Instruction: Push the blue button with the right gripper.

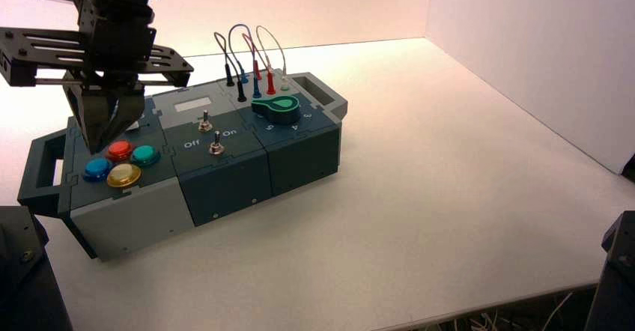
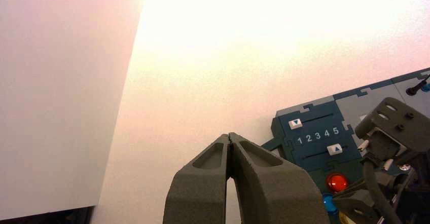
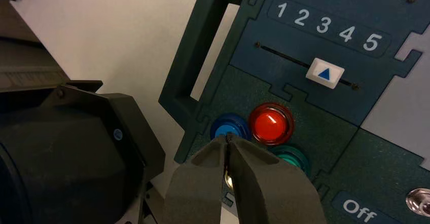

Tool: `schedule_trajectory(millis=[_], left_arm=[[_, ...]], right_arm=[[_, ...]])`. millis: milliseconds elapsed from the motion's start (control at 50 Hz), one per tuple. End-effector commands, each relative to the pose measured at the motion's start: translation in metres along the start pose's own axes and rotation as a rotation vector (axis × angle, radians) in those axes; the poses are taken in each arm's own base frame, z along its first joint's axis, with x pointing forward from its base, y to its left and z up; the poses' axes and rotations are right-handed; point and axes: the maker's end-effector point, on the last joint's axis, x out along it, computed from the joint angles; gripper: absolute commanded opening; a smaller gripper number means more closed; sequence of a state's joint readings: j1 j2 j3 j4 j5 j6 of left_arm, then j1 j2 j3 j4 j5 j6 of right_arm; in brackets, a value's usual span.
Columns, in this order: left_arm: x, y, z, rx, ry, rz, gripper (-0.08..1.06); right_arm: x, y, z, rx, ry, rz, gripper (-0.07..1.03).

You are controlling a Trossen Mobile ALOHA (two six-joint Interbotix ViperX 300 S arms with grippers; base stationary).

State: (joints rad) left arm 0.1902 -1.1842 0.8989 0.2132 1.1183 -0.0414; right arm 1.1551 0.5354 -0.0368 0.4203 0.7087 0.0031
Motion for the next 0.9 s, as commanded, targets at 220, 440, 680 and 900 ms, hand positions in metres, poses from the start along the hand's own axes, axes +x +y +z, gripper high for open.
schedule_trajectory(millis=[220,440,680,900], left_arm=[[0.000,0.002,0.006,-0.008,-0.013,0.007,-0.04],[0.001,0.002,0.005,-0.007,-0.010,0.007,-0.04],[0.001,0.002,0.005,-0.006,-0.010,0.007,-0.04],[0.000,0.002,0.006,-0.005,-0.013,0.007,-0.04]], right_arm=[[-0.006,0.009,0.010,0.006,-0.027,0.026,-0.02],[-0.007,0.009,0.011,0.005,-0.030,0.027,-0.02],[-0.023,0.017,0.019,-0.007,-0.053,0.038,-0.02],[-0.041,0.025,0.029,-0.032,-0.081,0.046,-0.02]])
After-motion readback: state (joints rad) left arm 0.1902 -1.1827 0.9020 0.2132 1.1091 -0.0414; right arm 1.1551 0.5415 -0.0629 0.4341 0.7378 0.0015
